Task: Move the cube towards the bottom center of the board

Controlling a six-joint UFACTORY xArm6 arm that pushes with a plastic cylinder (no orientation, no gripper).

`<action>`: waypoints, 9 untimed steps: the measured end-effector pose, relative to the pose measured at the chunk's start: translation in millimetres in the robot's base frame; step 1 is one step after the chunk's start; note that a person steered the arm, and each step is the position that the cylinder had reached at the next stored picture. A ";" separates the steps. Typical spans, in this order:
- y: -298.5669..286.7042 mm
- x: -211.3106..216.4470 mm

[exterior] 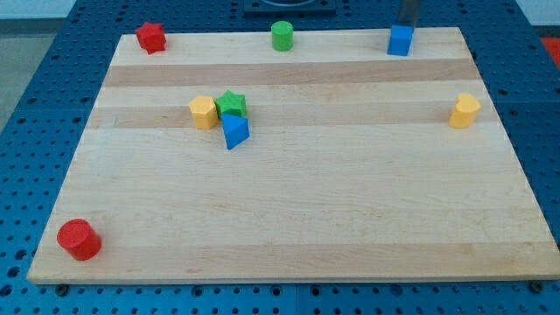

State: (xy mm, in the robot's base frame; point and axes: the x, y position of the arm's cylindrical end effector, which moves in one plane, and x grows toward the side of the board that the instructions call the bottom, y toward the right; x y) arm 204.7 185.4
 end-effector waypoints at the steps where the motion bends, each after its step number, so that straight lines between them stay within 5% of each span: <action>1: -4.5 25.1; 9: -131.4 269.0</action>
State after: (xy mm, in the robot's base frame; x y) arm 473.7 54.0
